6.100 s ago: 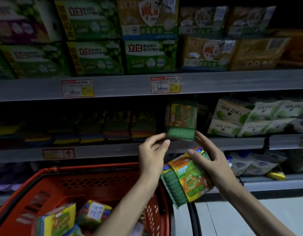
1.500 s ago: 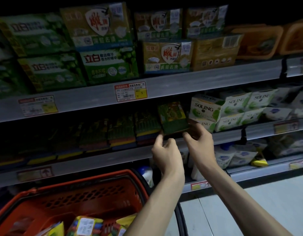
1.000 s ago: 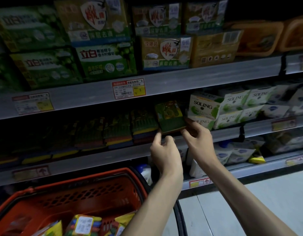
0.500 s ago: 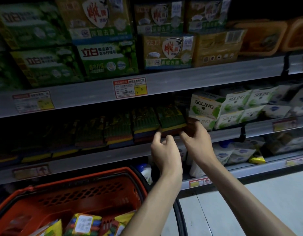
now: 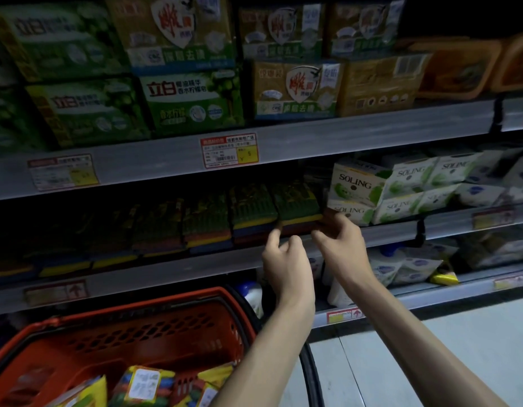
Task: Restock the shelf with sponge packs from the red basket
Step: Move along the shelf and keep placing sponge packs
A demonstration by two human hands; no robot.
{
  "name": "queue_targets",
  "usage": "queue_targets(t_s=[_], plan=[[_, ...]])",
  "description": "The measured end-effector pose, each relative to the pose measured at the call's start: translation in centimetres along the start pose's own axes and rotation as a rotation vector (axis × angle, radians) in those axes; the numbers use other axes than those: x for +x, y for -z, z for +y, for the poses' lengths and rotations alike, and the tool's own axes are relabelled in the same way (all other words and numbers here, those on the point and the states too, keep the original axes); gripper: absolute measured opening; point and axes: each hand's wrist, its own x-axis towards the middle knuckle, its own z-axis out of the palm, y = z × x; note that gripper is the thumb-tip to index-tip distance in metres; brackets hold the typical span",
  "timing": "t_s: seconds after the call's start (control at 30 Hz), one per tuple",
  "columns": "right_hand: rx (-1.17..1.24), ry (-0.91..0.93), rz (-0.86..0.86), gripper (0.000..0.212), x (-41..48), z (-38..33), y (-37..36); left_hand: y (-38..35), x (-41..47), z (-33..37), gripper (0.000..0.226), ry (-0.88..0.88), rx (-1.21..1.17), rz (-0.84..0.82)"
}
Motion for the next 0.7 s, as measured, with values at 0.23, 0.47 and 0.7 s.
queue_targets(t_s=[0.23,0.47,0.7], plan=[[-0.067,0.012,-0.045,0.03,-0.5,-0.3,-0.1,-0.1,-0.2,0.0,0.044,0.007,-0.057,-0.027],[-0.305,0.132,0.118,0.027,-1.2,-0.3,-0.2,1.5,0.4,-1.4,0.028,-0.078,-0.039,0.012],[0.065,-0.06,0.041,0.005,-2.7,-1.8,-2.8,5.0,1.6,-2.2,0.014,0.024,-0.141,0.088]])
